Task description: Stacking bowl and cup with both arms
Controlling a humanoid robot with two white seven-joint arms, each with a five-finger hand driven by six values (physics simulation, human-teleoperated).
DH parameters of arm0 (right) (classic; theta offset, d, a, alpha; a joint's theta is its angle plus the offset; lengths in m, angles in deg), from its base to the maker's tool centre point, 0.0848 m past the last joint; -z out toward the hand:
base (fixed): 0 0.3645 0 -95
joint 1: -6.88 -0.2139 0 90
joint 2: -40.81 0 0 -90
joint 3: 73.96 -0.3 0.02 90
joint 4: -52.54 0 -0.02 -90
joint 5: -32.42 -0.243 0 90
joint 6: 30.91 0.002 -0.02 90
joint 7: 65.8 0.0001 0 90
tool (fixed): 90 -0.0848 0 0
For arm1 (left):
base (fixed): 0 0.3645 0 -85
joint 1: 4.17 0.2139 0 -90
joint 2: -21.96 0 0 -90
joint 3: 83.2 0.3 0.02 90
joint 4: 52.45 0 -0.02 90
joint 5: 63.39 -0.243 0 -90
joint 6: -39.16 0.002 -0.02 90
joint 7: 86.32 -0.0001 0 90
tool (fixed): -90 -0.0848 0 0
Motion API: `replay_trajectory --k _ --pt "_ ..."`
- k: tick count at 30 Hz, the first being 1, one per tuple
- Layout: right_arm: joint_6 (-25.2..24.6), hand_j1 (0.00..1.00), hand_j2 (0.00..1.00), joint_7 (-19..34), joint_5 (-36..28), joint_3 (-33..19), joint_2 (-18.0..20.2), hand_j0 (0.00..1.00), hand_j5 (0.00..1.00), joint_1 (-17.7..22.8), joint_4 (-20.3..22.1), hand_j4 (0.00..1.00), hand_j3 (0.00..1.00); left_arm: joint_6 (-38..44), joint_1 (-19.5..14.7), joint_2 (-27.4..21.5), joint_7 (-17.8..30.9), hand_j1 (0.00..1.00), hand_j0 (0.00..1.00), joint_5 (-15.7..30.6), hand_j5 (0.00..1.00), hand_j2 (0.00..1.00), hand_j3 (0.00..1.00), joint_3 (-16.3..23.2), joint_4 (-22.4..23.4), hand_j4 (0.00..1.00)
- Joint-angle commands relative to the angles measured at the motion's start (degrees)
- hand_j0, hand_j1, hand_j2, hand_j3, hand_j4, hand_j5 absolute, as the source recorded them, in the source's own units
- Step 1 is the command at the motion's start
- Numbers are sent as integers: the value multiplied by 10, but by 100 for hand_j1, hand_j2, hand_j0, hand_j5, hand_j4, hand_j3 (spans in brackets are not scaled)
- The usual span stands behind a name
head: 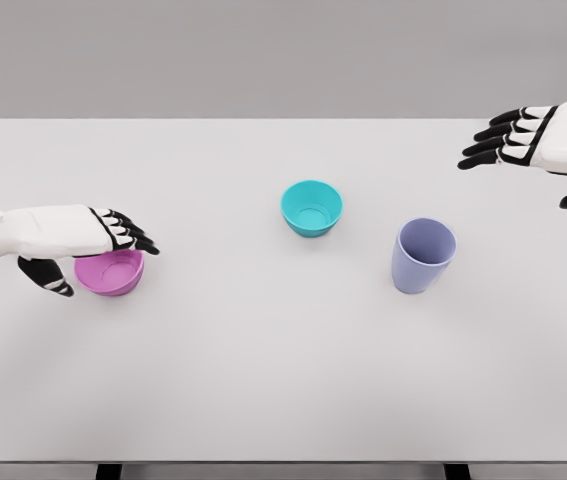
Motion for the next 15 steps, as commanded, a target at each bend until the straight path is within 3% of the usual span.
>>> replay_trajectory --k 1,4,15 --pt "-2 100 100 0 -2 -3 1 100 100 0 0 100 100 3 0 2 0 100 100 -8 100 100 100 0 5 100" --pt "-2 100 100 0 -1 -24 1 100 100 2 0 100 100 3 0 6 0 100 100 -15 100 100 100 0 8 100" --pt "-2 100 100 0 -1 -19 0 100 100 14 0 100 100 3 1 25 0 100 100 -31 100 100 100 3 27 100"
